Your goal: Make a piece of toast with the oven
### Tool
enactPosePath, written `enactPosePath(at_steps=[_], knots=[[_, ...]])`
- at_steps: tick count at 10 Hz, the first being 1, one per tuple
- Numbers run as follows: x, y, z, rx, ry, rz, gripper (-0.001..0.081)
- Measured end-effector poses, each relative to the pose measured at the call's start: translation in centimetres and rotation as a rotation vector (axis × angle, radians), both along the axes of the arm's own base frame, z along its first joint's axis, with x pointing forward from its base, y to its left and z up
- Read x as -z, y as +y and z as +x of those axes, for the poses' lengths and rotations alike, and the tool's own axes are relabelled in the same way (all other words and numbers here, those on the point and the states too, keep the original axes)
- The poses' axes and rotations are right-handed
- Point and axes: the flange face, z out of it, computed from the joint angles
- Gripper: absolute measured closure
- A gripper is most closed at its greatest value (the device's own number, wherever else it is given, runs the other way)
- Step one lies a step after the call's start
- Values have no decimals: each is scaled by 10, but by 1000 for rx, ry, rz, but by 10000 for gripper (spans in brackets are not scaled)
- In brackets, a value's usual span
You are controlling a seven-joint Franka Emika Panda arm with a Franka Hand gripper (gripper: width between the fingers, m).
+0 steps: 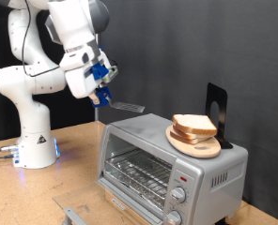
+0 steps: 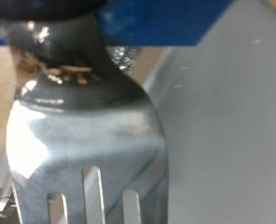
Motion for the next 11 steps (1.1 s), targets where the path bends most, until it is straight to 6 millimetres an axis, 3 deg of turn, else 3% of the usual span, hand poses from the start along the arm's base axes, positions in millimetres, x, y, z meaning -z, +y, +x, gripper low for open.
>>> enactPosePath(at_steps=[3,4,5,7,11], knots=[[6,-34,24,43,65,-28,380],[14,-38,37,40,91,-28,380],[13,-37,37,41,86,-26,380],[11,-29,38,35,76,-34,380],[-1,11,52,64,7,-74,380]])
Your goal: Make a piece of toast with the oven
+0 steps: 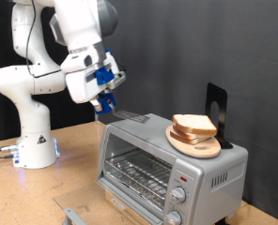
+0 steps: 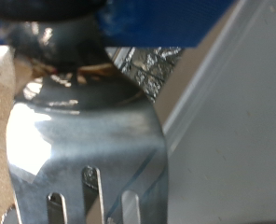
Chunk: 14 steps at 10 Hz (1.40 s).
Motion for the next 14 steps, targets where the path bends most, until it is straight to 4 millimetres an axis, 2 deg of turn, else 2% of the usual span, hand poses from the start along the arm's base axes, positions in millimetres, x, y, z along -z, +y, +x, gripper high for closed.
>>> enactPosePath(at_steps=[3,9,14], knots=[[-6,21,6,2,-6,-6,380],[7,51,13,7,30,-21,381],[14,65,14,3,37,-27,381]])
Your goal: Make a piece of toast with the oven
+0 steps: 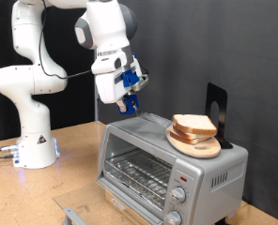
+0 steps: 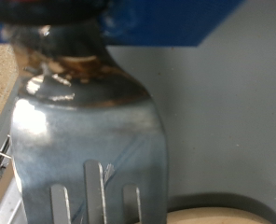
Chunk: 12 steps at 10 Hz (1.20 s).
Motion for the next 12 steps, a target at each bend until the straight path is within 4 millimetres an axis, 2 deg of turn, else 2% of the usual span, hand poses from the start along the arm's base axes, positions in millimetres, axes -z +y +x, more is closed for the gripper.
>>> enactPosePath(at_steps=[6,12], knots=[[0,3,1,-4,-8,12,382],[-13,-1,-2,-6,-36,36,388]])
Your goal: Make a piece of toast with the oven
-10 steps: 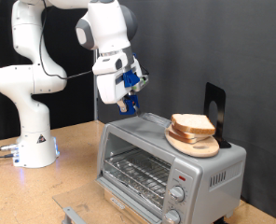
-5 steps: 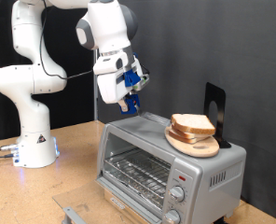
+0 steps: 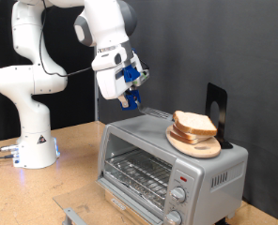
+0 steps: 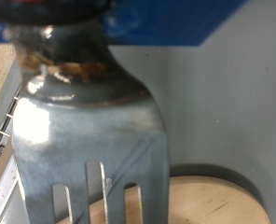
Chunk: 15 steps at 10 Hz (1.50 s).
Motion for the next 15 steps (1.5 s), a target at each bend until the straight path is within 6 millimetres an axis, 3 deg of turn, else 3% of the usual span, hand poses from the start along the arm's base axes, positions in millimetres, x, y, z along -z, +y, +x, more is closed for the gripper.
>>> enactPosePath(at_steps=[6,15], knots=[[7,7,5,46,22,-10,412],[15,21,43,73,44,-37,420]])
